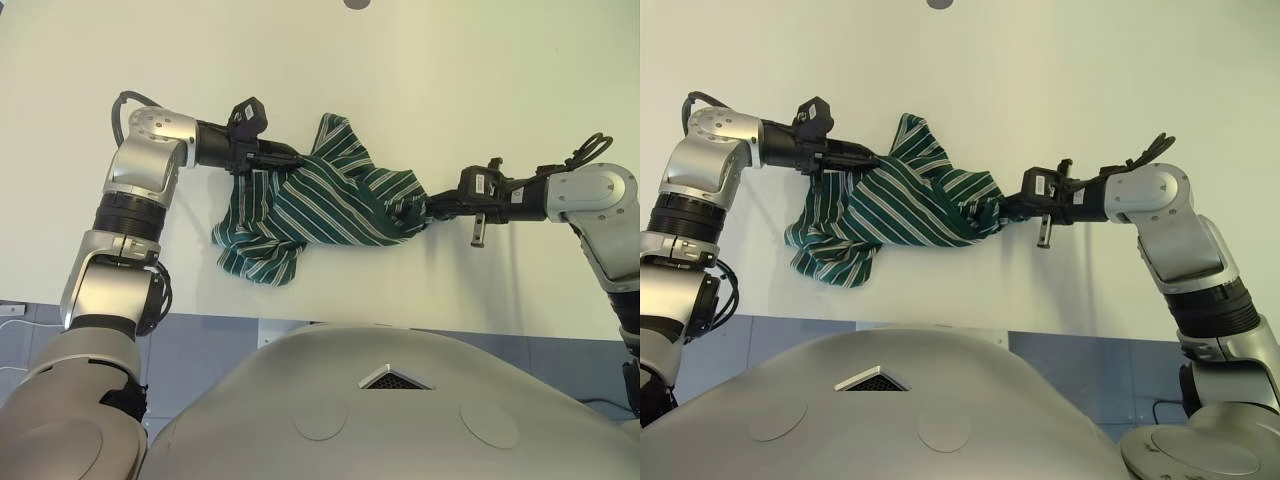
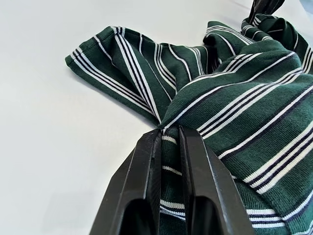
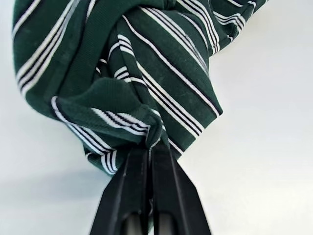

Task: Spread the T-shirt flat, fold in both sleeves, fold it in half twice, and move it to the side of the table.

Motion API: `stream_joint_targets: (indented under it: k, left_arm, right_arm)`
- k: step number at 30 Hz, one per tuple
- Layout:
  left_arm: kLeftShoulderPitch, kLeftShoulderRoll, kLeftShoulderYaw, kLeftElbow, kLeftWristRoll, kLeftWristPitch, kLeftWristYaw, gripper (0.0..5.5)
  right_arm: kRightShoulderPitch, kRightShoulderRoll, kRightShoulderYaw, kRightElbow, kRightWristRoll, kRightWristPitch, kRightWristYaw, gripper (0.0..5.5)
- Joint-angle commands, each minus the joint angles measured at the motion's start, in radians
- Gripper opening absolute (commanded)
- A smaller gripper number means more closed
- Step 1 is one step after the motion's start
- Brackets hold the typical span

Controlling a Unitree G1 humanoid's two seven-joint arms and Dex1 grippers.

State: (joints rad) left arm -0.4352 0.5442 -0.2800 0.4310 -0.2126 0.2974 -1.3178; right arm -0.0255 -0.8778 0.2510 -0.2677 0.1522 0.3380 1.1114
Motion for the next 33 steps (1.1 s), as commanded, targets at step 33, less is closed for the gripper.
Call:
stream_joint_targets:
  k: [33]
  left_arm:
    - [-0.568,-0.048,0.653,-0.426,-0.721,0.241,0.458,0.01]
  right_arm:
    - [-0.951,-0.062,-0.578,0.303,0.608,0.188,0.008,0.00]
